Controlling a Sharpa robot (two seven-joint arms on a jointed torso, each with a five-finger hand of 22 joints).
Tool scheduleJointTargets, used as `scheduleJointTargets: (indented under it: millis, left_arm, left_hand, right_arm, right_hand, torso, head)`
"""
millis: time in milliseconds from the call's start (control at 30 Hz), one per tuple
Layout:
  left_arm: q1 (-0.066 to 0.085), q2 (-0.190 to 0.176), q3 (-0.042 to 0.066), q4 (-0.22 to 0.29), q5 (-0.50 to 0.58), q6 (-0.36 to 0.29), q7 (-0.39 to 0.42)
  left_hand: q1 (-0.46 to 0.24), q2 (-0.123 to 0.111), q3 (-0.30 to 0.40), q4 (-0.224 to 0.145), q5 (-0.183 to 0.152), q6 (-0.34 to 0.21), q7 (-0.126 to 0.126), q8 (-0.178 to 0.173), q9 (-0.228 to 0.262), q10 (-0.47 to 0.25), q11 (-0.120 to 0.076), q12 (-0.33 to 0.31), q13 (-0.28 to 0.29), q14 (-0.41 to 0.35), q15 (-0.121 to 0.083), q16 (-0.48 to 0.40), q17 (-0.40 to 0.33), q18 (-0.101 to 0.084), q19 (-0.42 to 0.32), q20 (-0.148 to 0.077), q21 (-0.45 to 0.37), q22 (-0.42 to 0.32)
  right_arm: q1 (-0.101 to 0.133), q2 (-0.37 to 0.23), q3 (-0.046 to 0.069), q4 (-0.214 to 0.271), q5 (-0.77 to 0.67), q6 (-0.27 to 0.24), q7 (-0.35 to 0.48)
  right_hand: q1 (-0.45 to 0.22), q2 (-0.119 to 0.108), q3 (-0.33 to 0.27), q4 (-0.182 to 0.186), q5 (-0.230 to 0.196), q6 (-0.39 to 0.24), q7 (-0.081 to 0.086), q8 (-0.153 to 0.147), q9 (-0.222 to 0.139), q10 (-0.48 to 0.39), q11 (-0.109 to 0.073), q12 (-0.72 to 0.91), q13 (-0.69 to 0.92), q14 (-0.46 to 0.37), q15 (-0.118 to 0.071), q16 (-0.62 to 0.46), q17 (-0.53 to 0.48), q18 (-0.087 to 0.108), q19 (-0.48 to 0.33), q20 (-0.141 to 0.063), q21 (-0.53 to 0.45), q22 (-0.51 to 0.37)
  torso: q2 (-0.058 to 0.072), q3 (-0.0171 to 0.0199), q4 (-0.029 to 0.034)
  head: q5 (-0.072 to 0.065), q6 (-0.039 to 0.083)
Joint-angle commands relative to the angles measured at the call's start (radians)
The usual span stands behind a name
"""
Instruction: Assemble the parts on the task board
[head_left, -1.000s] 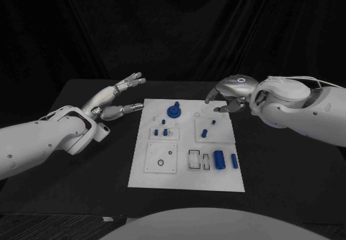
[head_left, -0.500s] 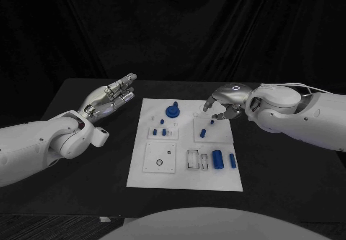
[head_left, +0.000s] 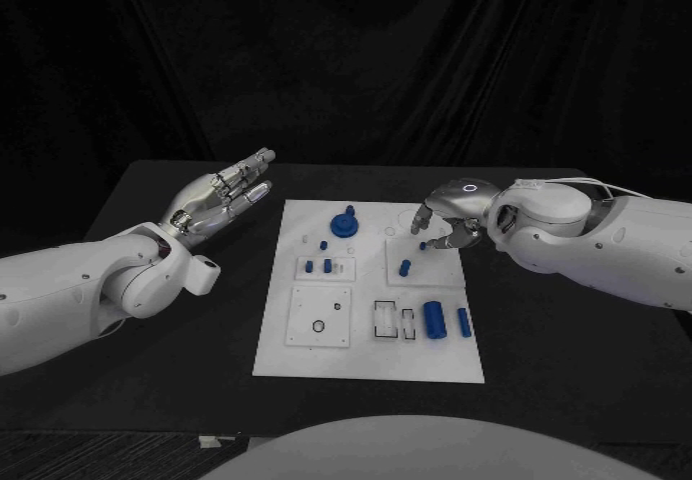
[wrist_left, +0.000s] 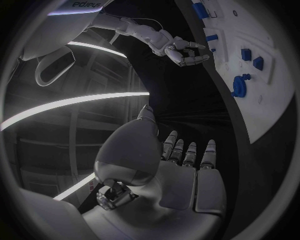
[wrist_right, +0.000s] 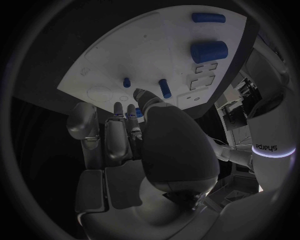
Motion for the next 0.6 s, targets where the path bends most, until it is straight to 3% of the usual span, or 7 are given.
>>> scheduleJointTargets:
  millis: [33, 333, 600]
  left_arm:
    - [-0.002, 0.003, 0.001, -0.002, 0.021, 0.029, 0.169]
    - [-0.005, 0.006, 0.001, -0.006, 0.021, 0.021, 0.161]
    - [-0.008, 0.006, 0.001, -0.010, 0.021, 0.012, 0.157]
  left_hand:
    - [0.012, 0.001, 0.000, -0.003, 0.007, 0.005, 0.006, 0.000, 0.001, -0.006, 0.004, -0.001, -0.001, 0.001, 0.008, -0.004, -0.001, 0.006, -0.001, 0.008, -0.005, -0.001]
    - [0.036, 0.004, -0.004, -0.005, 0.025, 0.015, 0.017, 0.001, 0.002, -0.004, 0.017, 0.005, 0.000, 0.001, 0.028, -0.004, -0.001, 0.007, 0.000, 0.019, -0.004, 0.000]
    - [0.095, 0.005, -0.002, -0.019, 0.101, 0.031, 0.032, 0.002, 0.004, 0.002, 0.036, 0.018, 0.002, 0.001, 0.054, -0.004, -0.001, 0.010, 0.008, 0.042, 0.000, 0.025]
  right_arm:
    - [-0.008, 0.004, 0.001, -0.009, -0.010, 0.001, -0.008]
    - [-0.026, 0.025, 0.001, -0.048, -0.010, -0.007, 0.000]
    - [-0.036, 0.043, 0.001, -0.077, -0.010, -0.010, 0.012]
  right_hand:
    - [-0.007, 0.002, 0.005, -0.001, -0.005, 0.010, 0.001, 0.004, 0.002, 0.008, 0.001, 0.008, 0.003, 0.000, 0.003, 0.000, -0.002, 0.018, 0.007, 0.000, -0.002, 0.123]
    - [-0.010, 0.003, 0.010, -0.004, -0.008, 0.013, 0.002, 0.005, 0.004, 0.015, -0.001, 0.018, 0.007, -0.001, 0.002, -0.001, -0.002, 0.019, 0.006, -0.001, -0.004, 0.123]
    - [-0.010, 0.005, 0.034, -0.021, 0.018, 0.036, 0.007, 0.019, 0.020, 0.030, -0.003, 0.048, 0.020, -0.001, 0.000, -0.001, -0.002, 0.018, 0.008, -0.003, -0.002, 0.125]
  torso:
    - [-0.001, -0.0004, 0.0001]
    - [0.000, -0.0027, 0.0021]
    - [0.000, -0.0037, 0.0021]
  head:
    - [0.002, 0.000]
    - [0.000, 0.000]
    - [0.000, 0.000]
